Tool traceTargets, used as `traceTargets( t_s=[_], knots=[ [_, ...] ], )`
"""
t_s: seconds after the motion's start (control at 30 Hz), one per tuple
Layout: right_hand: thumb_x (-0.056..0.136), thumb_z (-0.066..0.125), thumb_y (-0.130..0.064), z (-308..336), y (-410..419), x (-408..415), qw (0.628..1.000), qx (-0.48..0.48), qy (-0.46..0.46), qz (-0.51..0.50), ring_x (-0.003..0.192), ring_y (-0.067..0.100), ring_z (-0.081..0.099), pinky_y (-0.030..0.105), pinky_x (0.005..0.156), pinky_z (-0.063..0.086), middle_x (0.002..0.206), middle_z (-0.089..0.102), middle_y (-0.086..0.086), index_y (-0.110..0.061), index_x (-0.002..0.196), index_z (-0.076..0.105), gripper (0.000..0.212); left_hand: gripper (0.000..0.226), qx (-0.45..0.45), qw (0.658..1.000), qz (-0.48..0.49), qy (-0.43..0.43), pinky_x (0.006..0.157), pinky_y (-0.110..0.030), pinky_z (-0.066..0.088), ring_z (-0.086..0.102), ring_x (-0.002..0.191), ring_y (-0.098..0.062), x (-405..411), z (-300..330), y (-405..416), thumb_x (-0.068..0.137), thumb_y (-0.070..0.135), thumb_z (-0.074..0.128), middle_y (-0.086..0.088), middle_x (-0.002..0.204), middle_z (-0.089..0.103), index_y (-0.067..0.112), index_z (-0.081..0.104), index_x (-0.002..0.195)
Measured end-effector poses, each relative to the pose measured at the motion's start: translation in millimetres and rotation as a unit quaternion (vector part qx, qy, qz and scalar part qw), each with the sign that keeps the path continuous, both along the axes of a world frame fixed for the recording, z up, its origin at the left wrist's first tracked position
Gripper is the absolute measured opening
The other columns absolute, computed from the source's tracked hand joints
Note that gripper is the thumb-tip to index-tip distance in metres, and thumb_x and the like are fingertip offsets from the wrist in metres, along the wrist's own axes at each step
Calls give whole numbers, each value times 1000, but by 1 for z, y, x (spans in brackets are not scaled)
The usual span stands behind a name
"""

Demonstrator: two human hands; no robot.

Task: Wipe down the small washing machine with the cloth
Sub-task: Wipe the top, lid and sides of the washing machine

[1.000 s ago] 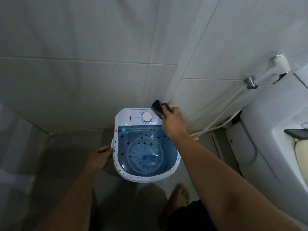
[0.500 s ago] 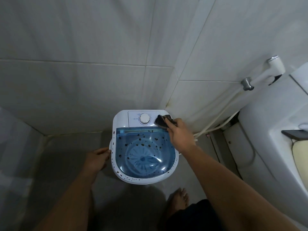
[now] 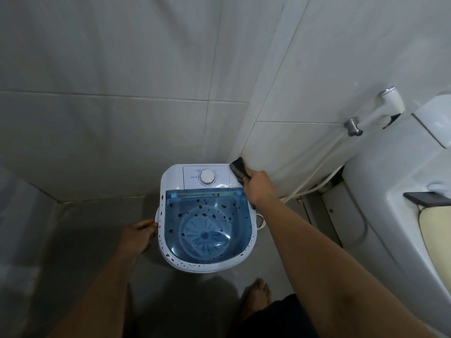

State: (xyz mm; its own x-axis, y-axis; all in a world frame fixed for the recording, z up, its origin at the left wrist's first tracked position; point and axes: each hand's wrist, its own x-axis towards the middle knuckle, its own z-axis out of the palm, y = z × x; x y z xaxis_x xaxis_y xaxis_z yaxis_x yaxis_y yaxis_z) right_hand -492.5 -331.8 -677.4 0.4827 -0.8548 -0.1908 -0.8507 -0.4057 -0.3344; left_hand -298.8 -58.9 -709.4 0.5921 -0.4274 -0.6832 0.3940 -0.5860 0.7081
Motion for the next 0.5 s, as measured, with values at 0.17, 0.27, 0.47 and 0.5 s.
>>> traceTargets(
  t_s=[0.17,0.27,0.47,0.5],
  knots=[
    [95,49,-16,19,-15,-8,990,22,105,-91,101,32,62,38,88,50,118,59,16,-12,126,60,34,29,1,1000,-9,-1,93,-44,51,65,108,-26,0,-1,2,94,17,65,-11,113,71,14,67,123],
    [96,47,-15,36,-23,-3,989,-13,111,-92,110,34,59,40,95,49,126,53,17,-12,135,55,40,30,0,1000,-7,-3,94,-45,51,64,110,-26,0,-1,2,94,17,64,-11,114,70,14,66,124],
    [95,50,-13,21,-8,7,995,63,57,-47,89,30,61,35,81,54,116,62,15,-16,134,60,40,27,6,1000,-20,-2,94,-46,51,65,108,-25,2,-5,2,94,19,64,-8,113,71,17,68,121],
    [95,50,-12,21,-6,3,994,86,41,-60,84,28,59,31,76,50,114,67,17,-13,130,63,37,28,7,1000,-22,-4,93,-45,52,66,107,-25,3,-6,2,94,19,64,-9,112,72,17,68,121]
  ],
)
